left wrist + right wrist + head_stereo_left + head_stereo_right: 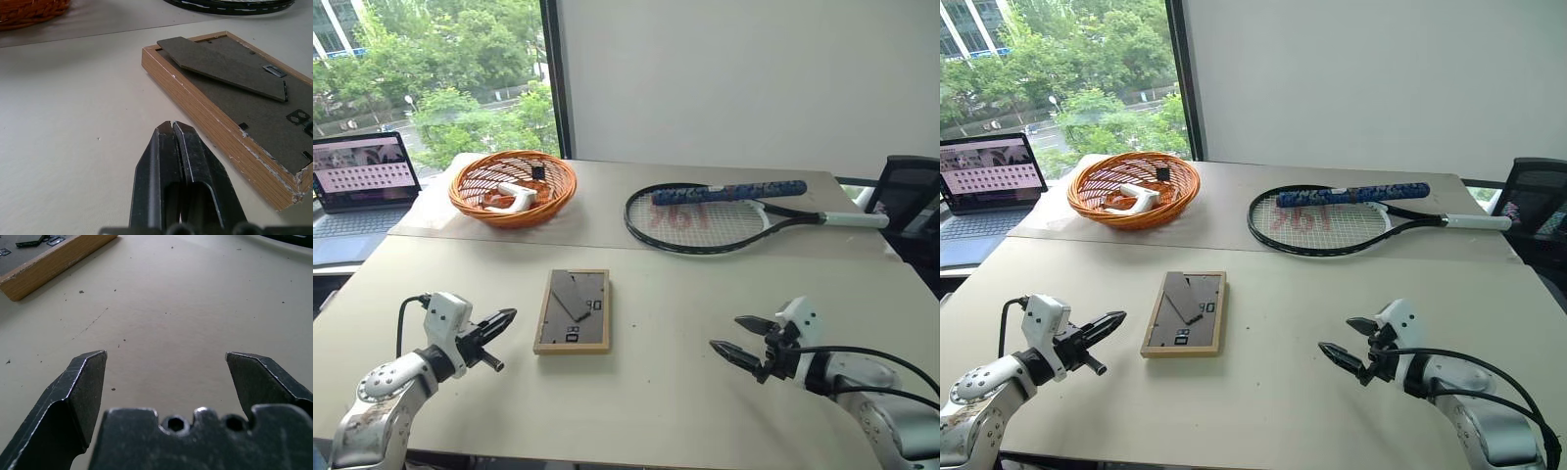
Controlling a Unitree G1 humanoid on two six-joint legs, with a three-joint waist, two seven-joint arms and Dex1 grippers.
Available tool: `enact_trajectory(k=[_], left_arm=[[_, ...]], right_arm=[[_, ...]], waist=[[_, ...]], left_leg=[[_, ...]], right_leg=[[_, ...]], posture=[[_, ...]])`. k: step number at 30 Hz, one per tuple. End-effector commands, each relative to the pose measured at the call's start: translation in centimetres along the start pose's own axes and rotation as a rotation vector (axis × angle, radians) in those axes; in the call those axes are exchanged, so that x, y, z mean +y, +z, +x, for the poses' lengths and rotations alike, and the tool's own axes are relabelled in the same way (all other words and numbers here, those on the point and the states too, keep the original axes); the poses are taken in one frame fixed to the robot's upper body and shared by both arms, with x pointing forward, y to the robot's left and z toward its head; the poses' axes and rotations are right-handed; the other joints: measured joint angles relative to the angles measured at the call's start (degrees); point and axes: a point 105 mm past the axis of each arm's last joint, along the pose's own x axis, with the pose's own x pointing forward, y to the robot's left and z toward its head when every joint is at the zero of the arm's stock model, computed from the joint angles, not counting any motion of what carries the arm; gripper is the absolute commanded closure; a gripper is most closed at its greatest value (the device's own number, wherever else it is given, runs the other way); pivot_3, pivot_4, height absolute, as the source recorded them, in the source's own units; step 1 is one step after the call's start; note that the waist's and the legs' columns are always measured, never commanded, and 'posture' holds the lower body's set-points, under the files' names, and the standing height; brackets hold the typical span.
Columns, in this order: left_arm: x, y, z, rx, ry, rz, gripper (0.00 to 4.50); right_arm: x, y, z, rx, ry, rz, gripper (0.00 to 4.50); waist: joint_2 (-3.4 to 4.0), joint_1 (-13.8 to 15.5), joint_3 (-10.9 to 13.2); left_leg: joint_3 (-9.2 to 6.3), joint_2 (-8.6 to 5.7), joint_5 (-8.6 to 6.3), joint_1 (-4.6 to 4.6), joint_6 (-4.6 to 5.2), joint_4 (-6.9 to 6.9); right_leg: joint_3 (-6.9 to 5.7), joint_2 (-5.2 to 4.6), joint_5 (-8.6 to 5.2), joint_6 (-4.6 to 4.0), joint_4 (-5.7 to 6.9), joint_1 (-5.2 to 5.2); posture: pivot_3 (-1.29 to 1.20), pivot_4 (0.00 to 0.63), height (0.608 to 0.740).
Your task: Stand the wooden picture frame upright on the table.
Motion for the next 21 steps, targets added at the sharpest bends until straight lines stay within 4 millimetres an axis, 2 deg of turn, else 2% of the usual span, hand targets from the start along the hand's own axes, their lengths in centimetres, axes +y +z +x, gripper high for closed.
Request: enact_trajectory(k=[1,2,3,5,9,13,16,18,21], left_arm=[[0.1,2.0,0.1,0.002,-0.107,-0.020,4.41],[0.0,3.4,0.0,-0.002,-0.182,-0.038,4.41],[0.0,4.3,-0.1,0.011,-0.232,-0.043,4.47],[0.7,4.7,-0.1,0.066,-0.237,-0.030,4.50],[1.8,2.6,0.4,0.252,-0.180,0.038,4.50],[1.4,0.9,2.1,0.311,-0.168,0.079,4.50],[0.3,0.2,4.5,0.292,-0.197,0.088,4.50],[-0.5,0.0,5.7,0.281,-0.223,0.099,4.50],[-1.9,-0.1,6.7,0.266,-0.272,0.085,4.50]], right_arm=[[0.3,3.9,0.3,-0.083,0.054,-0.120,0.00],[0.7,5.6,0.7,-0.087,0.110,-0.195,0.00],[1.1,6.7,1.3,-0.069,0.161,-0.271,0.25],[1.5,7.3,2.9,-0.017,0.221,-0.378,0.66],[1.8,7.2,7.1,0.045,0.273,-0.479,2.11],[2.4,6.7,11.2,0.077,0.308,-0.511,3.50],[3.6,5.3,13.9,0.111,0.371,-0.527,4.46],[4.2,5.0,14.7,0.112,0.404,-0.522,4.46],[6.4,4.7,14.5,0.092,0.503,-0.473,4.46]], waist=[[0.00,0.02,0.00],[-0.05,-0.06,0.07],[0.01,-0.34,0.33],[0.06,-1.02,0.49],[-0.10,-1.57,0.06],[-0.09,-1.30,0.10],[-0.08,-0.42,0.12],[-0.08,0.28,0.12],[-0.07,0.94,0.12]], left_leg=[[0.00,0.00,0.00,0.00,0.00,0.00],[0.00,0.00,0.00,0.00,0.00,0.00],[-0.01,0.00,0.00,-0.01,0.00,0.05],[-0.01,0.01,0.04,-0.10,-0.01,0.10],[0.00,0.01,-0.14,0.37,-0.03,0.03],[-0.01,0.01,-0.29,-0.27,-0.04,-0.05],[-0.10,0.01,-0.27,-0.48,-0.07,-0.16],[-0.11,0.00,-0.23,-0.42,-0.13,-0.18],[-0.11,0.00,-0.23,-0.42,-0.15,-0.03]], right_leg=[[0.00,0.00,0.00,0.00,0.00,0.00],[0.00,0.00,0.00,0.00,0.00,0.00],[0.00,0.02,0.00,0.00,0.12,-0.05],[0.04,0.04,0.07,0.02,0.23,-0.33],[0.01,0.01,-0.35,-0.34,0.01,-0.02],[-0.02,0.04,-0.16,-0.34,0.16,-0.32],[-0.18,0.05,-0.15,-0.38,0.24,-0.53],[-0.21,0.05,-0.14,-0.39,0.25,-0.47],[-0.24,0.04,-0.13,-0.38,0.25,-0.36]], posture=[[0.00,0.150,0.705],[0.00,0.150,0.705],[0.00,0.150,0.705],[0.00,0.150,0.705],[0.00,0.150,0.705],[0.00,0.150,0.705],[0.00,0.150,0.705],[0.00,0.150,0.705],[0.00,0.150,0.705]])
